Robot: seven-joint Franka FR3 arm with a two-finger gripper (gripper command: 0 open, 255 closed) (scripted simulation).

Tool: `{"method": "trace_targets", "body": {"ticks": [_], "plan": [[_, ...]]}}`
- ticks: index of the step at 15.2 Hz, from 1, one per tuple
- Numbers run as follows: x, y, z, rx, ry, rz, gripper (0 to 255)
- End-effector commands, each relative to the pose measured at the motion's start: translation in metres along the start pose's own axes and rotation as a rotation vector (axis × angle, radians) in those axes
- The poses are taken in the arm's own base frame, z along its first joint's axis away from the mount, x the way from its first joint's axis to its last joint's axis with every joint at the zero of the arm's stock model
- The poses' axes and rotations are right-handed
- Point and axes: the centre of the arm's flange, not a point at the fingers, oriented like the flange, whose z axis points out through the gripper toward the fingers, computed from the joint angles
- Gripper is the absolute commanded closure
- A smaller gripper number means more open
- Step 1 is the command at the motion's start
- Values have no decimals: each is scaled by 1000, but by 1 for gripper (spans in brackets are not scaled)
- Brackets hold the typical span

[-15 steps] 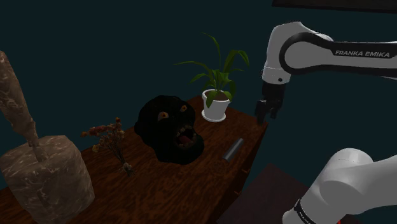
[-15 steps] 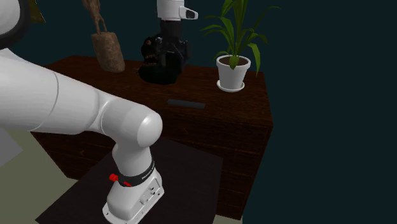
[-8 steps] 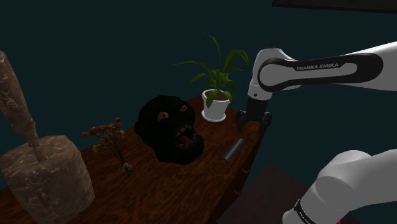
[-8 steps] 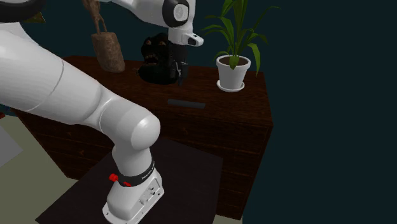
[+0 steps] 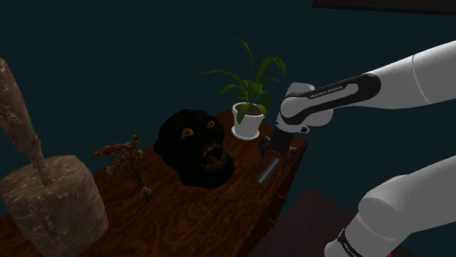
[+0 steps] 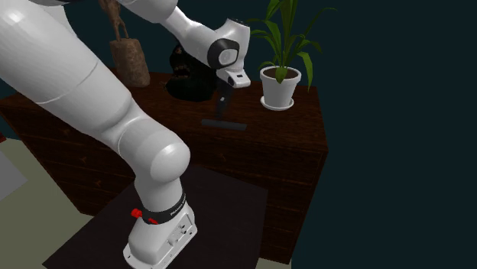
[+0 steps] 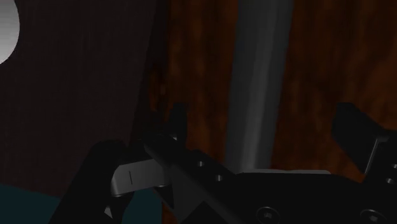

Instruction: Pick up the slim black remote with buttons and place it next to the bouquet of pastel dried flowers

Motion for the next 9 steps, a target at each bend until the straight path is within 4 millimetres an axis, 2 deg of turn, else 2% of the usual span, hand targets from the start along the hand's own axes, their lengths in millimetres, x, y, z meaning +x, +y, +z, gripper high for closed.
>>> {"method": "trace_targets", "body": {"ticks": [1,7,9], "plan": [[7,-3,15,19,-4,81,0],[7,-4,46,19,-4,81,0],[7,-4,49,19,-4,81,0]]}}
